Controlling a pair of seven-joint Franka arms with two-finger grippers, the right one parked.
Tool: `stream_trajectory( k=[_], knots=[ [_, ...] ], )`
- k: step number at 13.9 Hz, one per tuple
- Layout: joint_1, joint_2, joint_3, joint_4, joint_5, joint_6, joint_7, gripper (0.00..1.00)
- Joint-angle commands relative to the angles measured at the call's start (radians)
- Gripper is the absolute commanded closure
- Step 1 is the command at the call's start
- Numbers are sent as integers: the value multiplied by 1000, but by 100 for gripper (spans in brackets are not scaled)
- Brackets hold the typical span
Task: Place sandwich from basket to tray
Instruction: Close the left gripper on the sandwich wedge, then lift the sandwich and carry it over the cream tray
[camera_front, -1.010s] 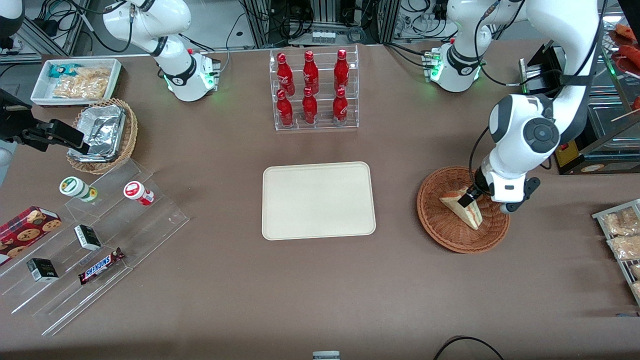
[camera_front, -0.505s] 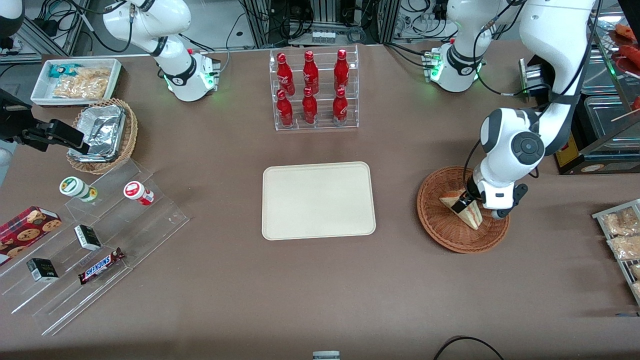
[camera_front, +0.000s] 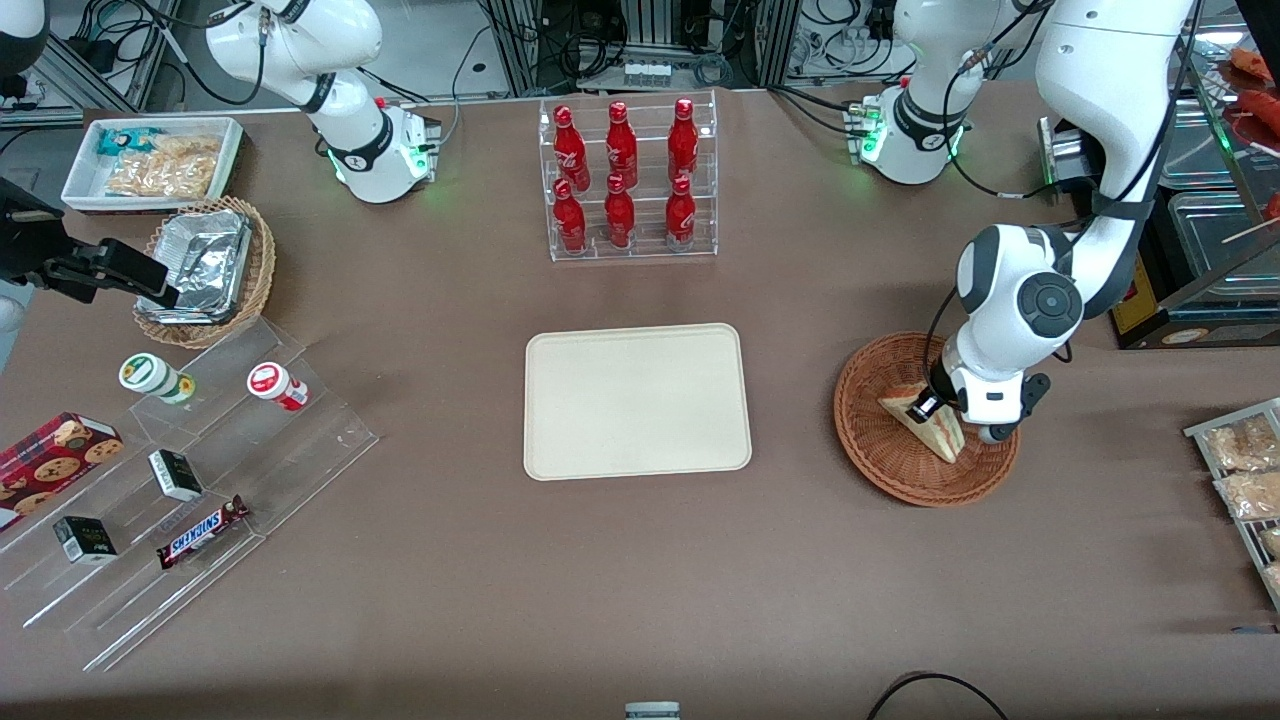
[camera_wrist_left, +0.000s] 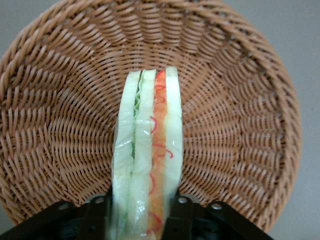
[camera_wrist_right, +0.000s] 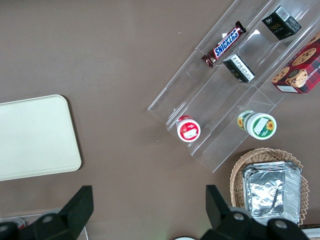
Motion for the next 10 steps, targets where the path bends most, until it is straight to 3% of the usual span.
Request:
stream_trajectory(
  k=[1,4,10],
  knots=[
    [-4,-64,2,112,0,-225,3,95],
    [-23,-57,-30,356,0,-530,6,95],
    [-261,35,-49,536,0,-554,-9,95]
  ],
)
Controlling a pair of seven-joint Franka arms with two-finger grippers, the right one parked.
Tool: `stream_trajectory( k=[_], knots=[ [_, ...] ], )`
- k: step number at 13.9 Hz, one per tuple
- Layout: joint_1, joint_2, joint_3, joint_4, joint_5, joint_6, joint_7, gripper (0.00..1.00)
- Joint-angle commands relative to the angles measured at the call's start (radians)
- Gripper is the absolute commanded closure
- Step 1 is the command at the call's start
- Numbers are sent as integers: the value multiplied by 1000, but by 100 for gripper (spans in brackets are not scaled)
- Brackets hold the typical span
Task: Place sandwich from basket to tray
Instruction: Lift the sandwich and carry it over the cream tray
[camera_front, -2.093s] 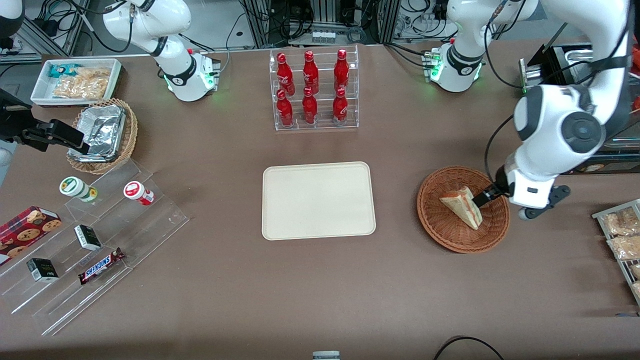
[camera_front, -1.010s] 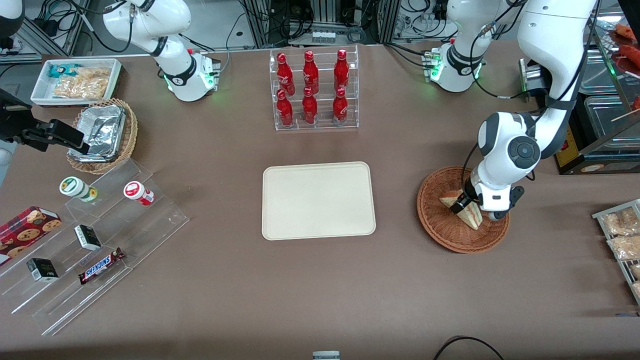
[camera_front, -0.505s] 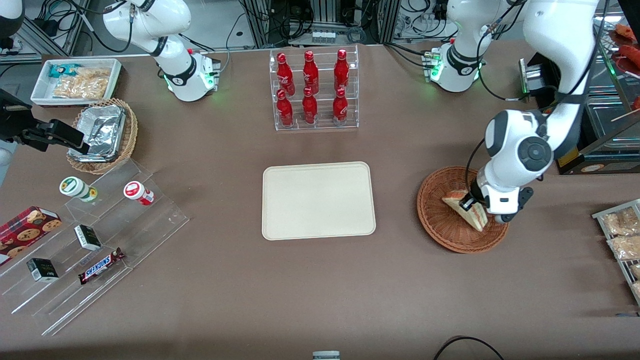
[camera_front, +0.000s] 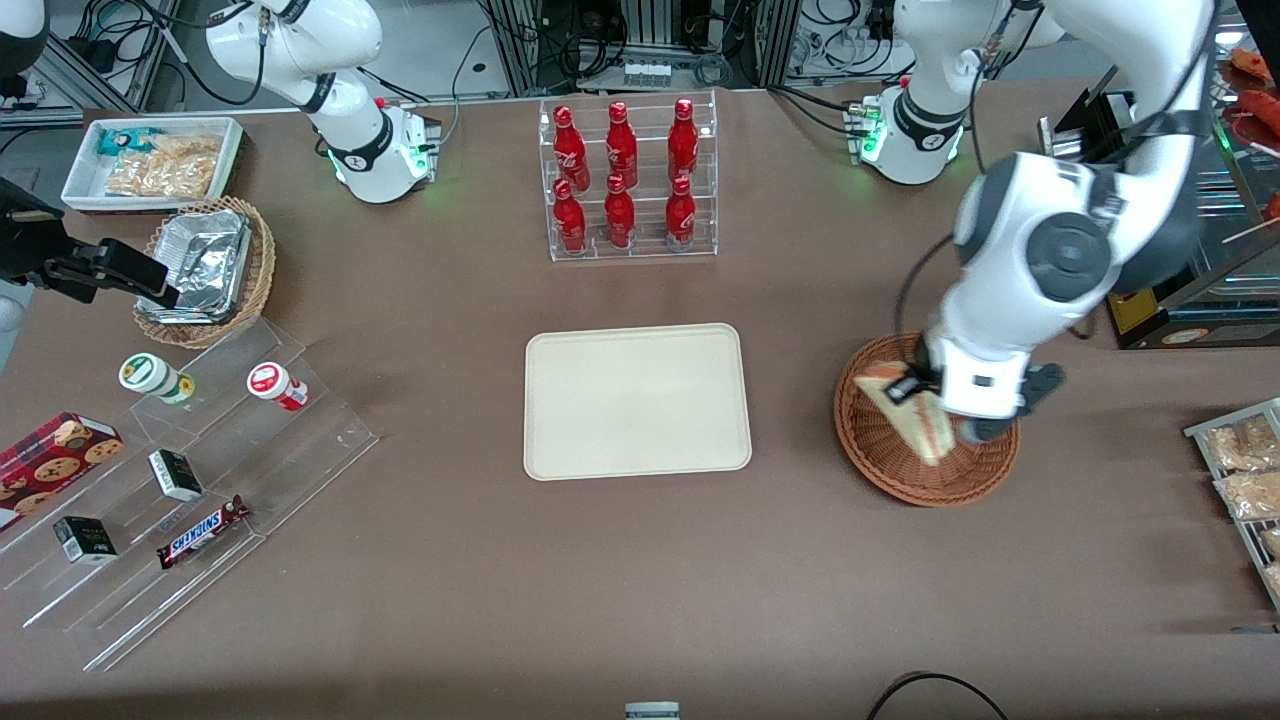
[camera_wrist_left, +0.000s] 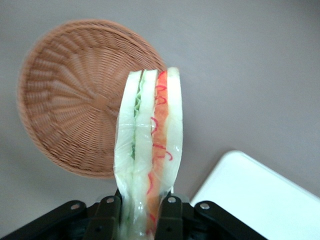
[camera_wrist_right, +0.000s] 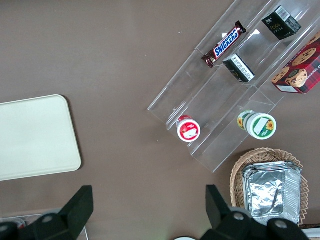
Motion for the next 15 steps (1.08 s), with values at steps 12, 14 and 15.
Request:
stream_trajectory(
  k=[12,14,15],
  knots=[
    [-396,418,8,320,37,90,-37,92],
    [-418,445,8,318,40,151,-29,91],
    [-429,463,10,320,40,174,-29,91]
  ],
)
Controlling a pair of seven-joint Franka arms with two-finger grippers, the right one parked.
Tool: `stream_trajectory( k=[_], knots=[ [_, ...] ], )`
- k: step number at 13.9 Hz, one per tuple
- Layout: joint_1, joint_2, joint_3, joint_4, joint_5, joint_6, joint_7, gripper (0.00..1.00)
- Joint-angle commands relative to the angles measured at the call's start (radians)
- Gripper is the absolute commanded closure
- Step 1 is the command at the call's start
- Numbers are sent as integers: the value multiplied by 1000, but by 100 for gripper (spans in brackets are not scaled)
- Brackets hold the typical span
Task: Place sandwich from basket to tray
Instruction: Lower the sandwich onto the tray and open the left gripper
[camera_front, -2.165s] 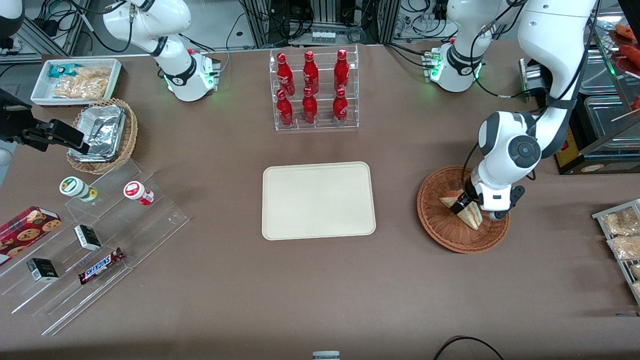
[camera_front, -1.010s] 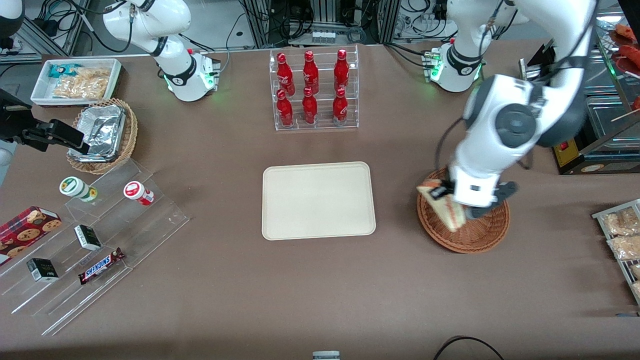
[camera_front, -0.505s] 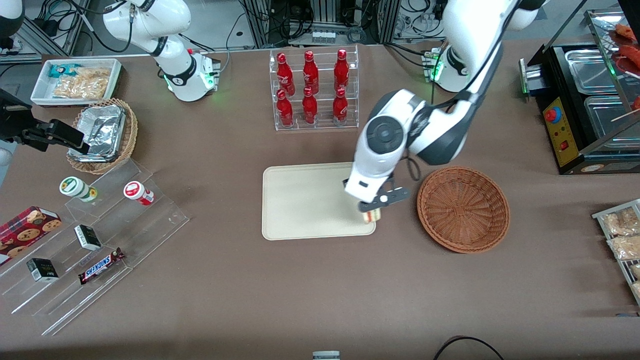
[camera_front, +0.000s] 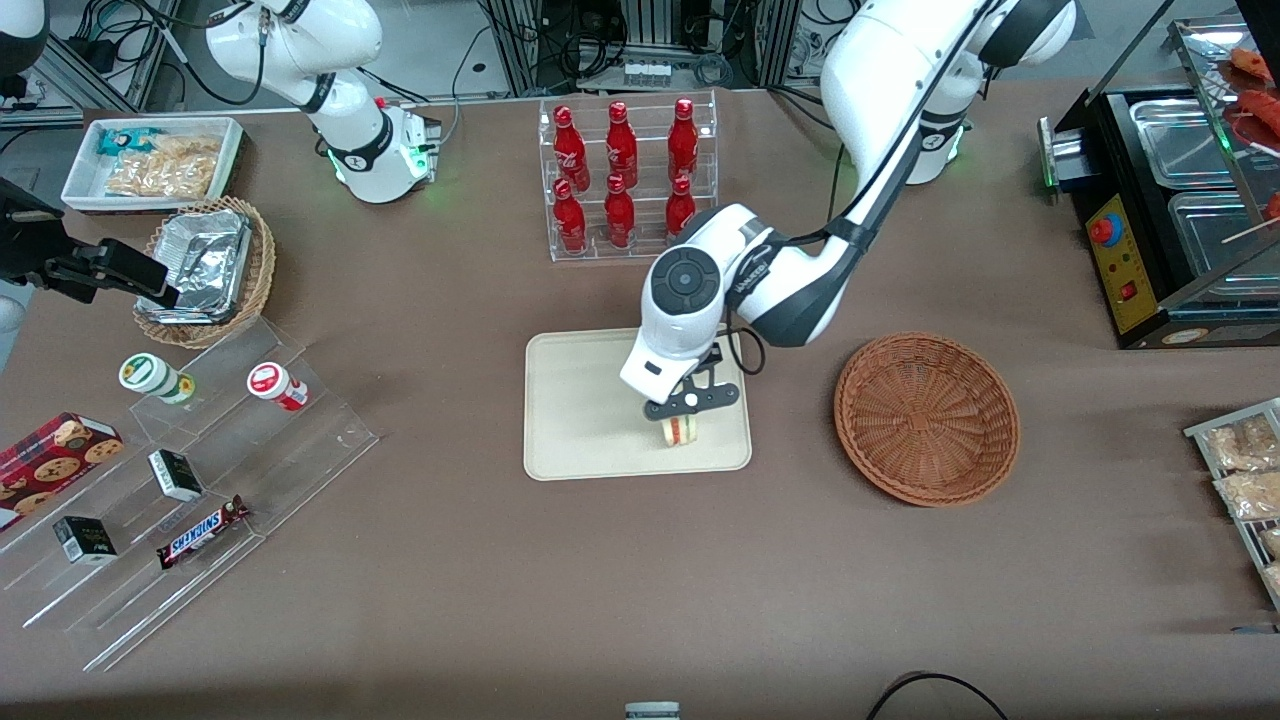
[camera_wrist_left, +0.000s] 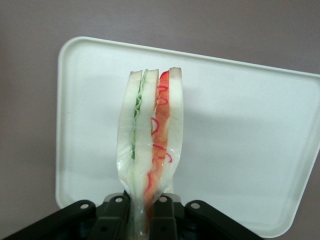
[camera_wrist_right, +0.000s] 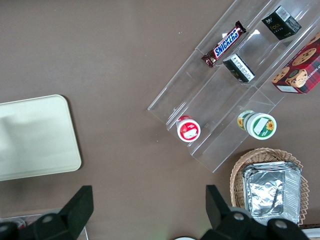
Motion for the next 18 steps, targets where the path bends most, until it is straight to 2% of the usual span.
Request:
stream_trajectory(
  k=[1,3,7,9,10,11,12,15,18],
  knots=[
    [-44,58,13,36,36,44,3,91],
    [-67,93,13,36,60,74,0,91],
    [-85,120,12,35,61,98,-2,91],
    [-85,126,12,33,57,100,-4,86],
    [-85,129,12,33,57,100,-7,66],
    [-85,127,12,35,59,100,-5,13],
    [-85,120,12,35,59,100,-5,0],
    [-75,43,16,26,50,71,-8,0],
    [-15,-90,19,22,42,-105,-23,0]
  ],
)
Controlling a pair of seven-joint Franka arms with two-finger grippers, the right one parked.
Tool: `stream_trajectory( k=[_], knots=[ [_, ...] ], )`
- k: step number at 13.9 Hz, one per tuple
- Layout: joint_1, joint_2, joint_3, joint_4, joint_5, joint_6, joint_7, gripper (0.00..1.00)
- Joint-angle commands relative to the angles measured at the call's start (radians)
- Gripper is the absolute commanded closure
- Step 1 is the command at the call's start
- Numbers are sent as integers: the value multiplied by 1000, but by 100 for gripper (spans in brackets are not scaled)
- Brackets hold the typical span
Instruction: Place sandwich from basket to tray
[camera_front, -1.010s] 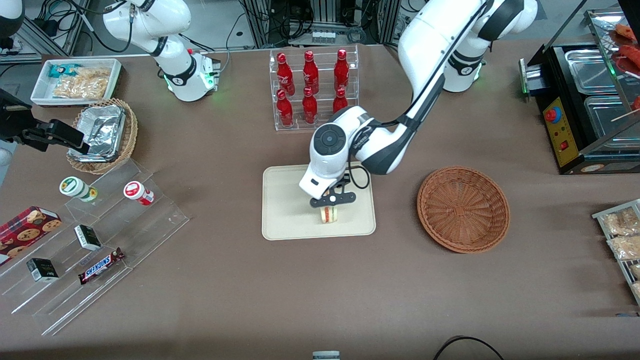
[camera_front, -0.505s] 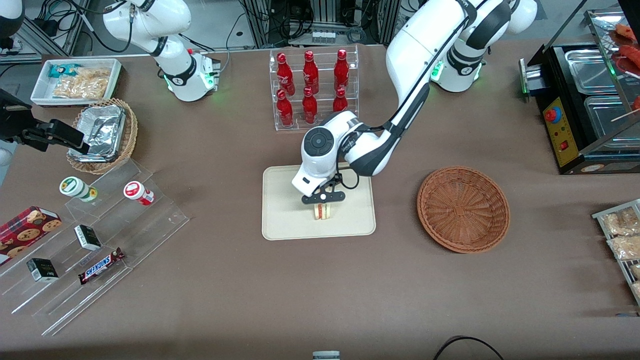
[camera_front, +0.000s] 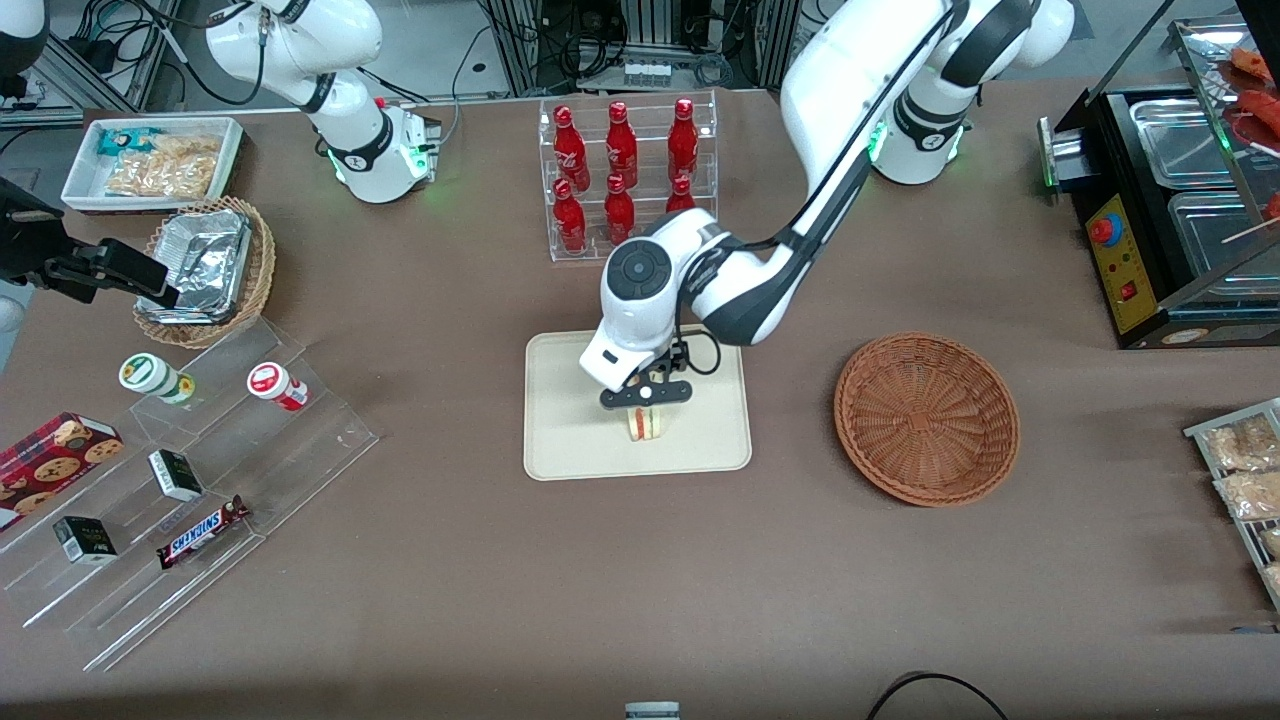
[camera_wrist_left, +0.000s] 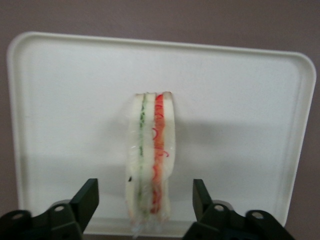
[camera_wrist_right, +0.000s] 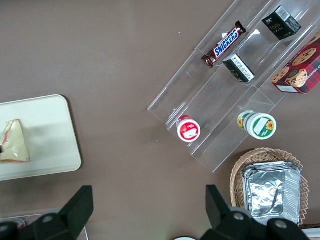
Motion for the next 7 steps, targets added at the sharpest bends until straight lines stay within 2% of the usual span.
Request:
stream_trajectory(
  k=[1,7],
  knots=[
    [78,-171,5,-37,-4,-167,-36,0],
    [280,-416,7,-75,10,-450,-7,0]
  ],
)
